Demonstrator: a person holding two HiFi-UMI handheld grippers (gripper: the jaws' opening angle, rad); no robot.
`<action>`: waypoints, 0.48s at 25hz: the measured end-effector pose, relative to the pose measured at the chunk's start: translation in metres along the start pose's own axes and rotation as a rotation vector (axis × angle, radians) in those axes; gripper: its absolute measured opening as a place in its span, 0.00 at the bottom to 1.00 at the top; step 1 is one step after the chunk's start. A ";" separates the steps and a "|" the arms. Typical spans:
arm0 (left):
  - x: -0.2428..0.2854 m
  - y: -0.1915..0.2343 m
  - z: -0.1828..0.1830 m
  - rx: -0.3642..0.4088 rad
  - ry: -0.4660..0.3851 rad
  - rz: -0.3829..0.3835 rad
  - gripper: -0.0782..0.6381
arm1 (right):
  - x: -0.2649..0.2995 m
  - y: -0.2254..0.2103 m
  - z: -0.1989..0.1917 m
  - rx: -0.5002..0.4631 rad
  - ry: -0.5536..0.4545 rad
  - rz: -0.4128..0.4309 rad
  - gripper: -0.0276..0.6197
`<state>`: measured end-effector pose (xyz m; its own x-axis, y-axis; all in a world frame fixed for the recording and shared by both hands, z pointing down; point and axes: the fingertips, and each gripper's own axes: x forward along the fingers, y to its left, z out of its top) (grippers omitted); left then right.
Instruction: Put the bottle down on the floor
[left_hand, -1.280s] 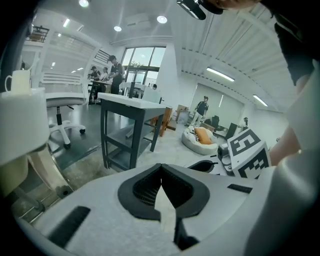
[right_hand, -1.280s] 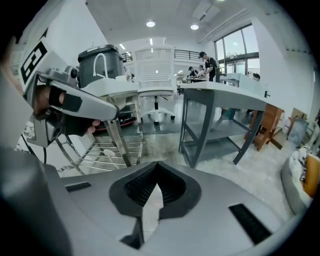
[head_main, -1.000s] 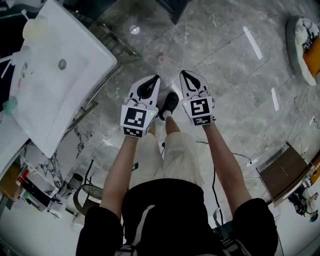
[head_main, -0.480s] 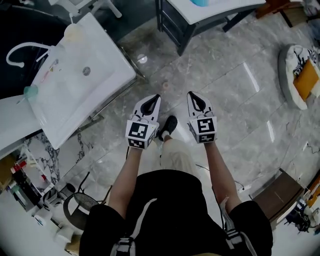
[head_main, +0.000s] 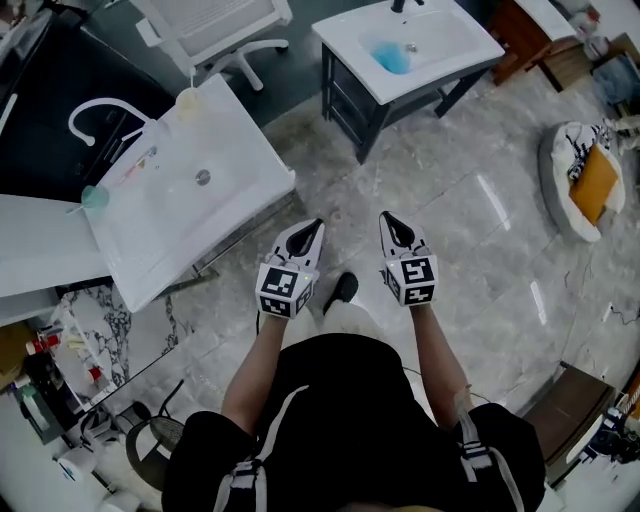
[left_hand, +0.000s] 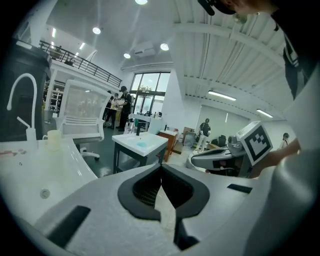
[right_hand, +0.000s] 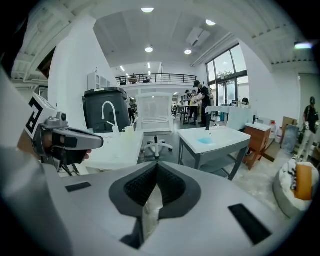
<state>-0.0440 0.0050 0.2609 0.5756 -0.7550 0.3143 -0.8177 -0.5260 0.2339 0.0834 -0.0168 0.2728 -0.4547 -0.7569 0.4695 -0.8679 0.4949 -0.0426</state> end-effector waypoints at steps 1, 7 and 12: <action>-0.005 0.001 0.008 0.005 -0.011 -0.004 0.13 | -0.005 0.004 0.007 0.003 -0.010 -0.004 0.05; -0.043 0.013 0.057 0.027 -0.087 -0.015 0.13 | -0.028 0.038 0.056 0.021 -0.099 -0.012 0.05; -0.073 0.016 0.082 0.034 -0.122 -0.038 0.13 | -0.046 0.060 0.085 0.022 -0.153 -0.022 0.05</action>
<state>-0.0995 0.0196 0.1667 0.6024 -0.7749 0.1914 -0.7963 -0.5668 0.2114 0.0354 0.0110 0.1738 -0.4593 -0.8246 0.3303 -0.8814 0.4694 -0.0538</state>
